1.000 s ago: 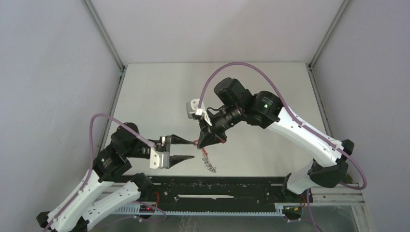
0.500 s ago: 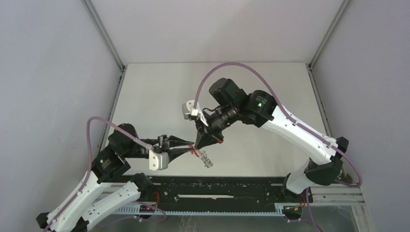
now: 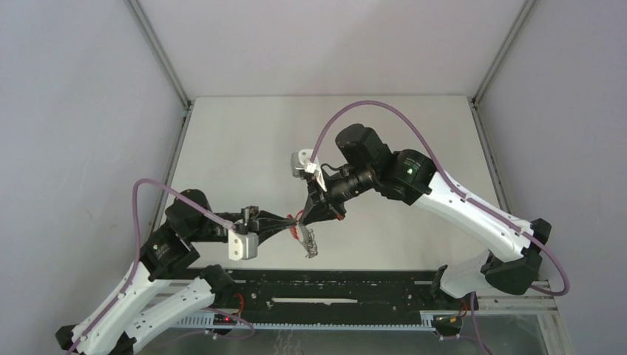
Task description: Put the keys on the keyring
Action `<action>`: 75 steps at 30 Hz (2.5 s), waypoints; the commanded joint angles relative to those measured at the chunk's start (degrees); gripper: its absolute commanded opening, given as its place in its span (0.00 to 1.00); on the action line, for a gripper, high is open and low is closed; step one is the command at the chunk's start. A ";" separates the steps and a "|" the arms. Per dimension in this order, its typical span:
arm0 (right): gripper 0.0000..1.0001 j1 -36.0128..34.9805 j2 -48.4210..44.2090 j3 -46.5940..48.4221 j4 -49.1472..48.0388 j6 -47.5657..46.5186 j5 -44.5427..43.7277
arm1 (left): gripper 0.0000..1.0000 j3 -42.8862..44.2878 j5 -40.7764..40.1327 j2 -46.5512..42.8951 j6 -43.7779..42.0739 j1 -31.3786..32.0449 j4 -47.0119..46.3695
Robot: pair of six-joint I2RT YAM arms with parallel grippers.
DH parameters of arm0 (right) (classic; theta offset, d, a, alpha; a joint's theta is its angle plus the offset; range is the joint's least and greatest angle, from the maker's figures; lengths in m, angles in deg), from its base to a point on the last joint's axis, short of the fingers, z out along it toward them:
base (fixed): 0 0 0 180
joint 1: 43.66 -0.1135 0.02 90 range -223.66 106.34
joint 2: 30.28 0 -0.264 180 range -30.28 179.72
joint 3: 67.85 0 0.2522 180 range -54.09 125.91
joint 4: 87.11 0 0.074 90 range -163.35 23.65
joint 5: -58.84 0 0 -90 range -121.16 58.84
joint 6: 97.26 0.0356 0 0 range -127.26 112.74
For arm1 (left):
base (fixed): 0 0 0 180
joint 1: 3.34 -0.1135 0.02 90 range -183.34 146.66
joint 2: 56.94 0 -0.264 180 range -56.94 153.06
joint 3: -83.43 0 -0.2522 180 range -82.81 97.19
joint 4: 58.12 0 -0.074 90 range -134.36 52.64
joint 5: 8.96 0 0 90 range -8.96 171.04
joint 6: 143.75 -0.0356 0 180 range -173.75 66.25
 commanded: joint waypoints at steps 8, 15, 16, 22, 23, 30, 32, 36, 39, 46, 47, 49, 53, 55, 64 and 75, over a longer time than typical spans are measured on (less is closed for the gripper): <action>0.00 0.61 -6.95 -8.34 -18.24 9.93 -2.67 | 0.00 -0.86 0.55 -0.07 -3.41 0.89 1.82; 0.00 0.96 -11.01 -14.24 -26.76 15.73 -7.47 | 0.00 -3.23 -2.24 -1.91 -10.07 2.16 2.13; 0.00 0.97 -11.39 -14.92 -27.70 16.58 -8.45 | 0.00 -3.70 -3.03 -2.33 -10.65 2.34 1.17; 0.00 0.96 -13.10 -18.12 -31.81 19.56 -11.96 | 0.00 -6.16 -6.69 -3.81 -10.96 3.19 -3.21; 0.00 0.96 -13.41 -18.64 -32.53 20.00 -12.24 | 0.00 -6.18 -6.98 -3.75 -10.76 3.27 -3.20; 0.00 0.98 -16.73 -24.06 -40.14 23.54 -15.79 | 0.11 -5.98 -6.42 -2.70 -6.90 3.62 -3.20; 0.00 0.80 -17.92 -26.23 -42.55 24.19 -17.06 | 0.14 -5.63 -6.14 -2.23 -4.83 3.64 -3.09; 0.00 0.69 -20.58 -30.54 -47.71 24.77 -18.81 | 0.30 -4.09 -7.85 -1.21 3.41 3.65 -4.64; 0.00 0.61 -23.07 -34.70 -53.43 25.32 -19.64 | 0.34 -2.76 -11.00 -0.68 11.42 3.64 -7.72; 0.00 0.58 -26.33 -41.08 -60.84 24.15 -17.25 | 0.49 0.06 -17.00 -0.42 23.62 3.65 -13.33; 0.00 0.60 -26.72 -41.55 -61.24 23.57 -16.73 | 0.49 0.65 -15.60 -0.25 23.89 3.63 -12.89; 0.00 0.61 -27.18 -42.19 -61.71 22.70 -15.77 | 0.50 1.66 -11.58 0.40 23.79 3.59 -11.71; 0.00 0.54 -26.82 -42.38 -62.49 21.31 -12.59 | 0.48 2.59 -7.10 1.85 23.00 3.59 -9.68; 0.00 0.47 -26.81 -42.38 -62.62 20.75 -11.66 | 0.46 3.33 -5.42 2.71 20.92 3.60 -7.51; 0.00 0.10 -25.70 -40.71 -60.78 18.48 -8.54 | 0.45 5.07 -6.97 4.87 18.92 3.57 -4.41; 0.00 -1.77 -24.16 -38.16 -57.47 14.47 -10.19 | 0.26 4.78 -7.25 5.28 18.90 3.60 -4.12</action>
